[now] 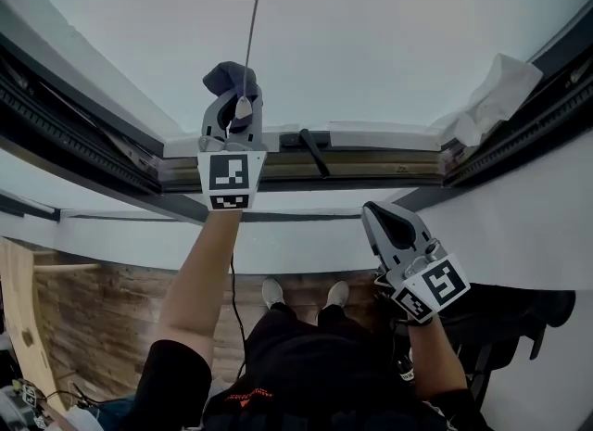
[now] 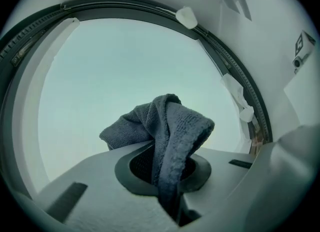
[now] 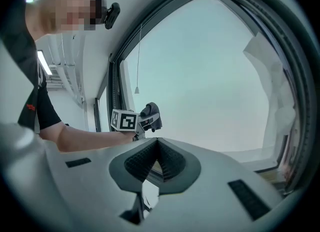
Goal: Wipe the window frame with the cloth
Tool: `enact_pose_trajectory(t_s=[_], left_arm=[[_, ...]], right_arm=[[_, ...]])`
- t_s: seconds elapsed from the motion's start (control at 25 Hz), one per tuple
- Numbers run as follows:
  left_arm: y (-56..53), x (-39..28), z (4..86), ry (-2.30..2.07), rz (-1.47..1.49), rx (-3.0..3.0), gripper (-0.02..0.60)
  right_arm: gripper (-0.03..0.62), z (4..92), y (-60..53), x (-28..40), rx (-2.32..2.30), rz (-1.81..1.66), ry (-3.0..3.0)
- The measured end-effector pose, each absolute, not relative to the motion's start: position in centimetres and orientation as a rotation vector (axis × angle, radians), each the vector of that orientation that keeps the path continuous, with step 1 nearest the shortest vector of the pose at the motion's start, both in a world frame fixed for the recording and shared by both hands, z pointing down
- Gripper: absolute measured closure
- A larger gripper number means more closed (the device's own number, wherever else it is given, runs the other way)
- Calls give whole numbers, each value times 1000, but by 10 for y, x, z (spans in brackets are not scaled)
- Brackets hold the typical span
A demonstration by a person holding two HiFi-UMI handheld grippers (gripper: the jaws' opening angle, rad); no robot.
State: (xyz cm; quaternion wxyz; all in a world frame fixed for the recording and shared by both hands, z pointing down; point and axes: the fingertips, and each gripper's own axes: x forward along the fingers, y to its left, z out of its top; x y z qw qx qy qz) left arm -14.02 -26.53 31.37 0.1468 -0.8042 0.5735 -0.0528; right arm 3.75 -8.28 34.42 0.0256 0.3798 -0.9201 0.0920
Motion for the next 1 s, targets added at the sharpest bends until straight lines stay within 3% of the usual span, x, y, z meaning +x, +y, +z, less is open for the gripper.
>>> enact_pose_trajectory(t_s=[1.0], left_arm=[[-276, 138, 318, 1255, -149, -2539, 538]], right_arm=[[589, 357, -56, 220, 1502, 344, -2759]])
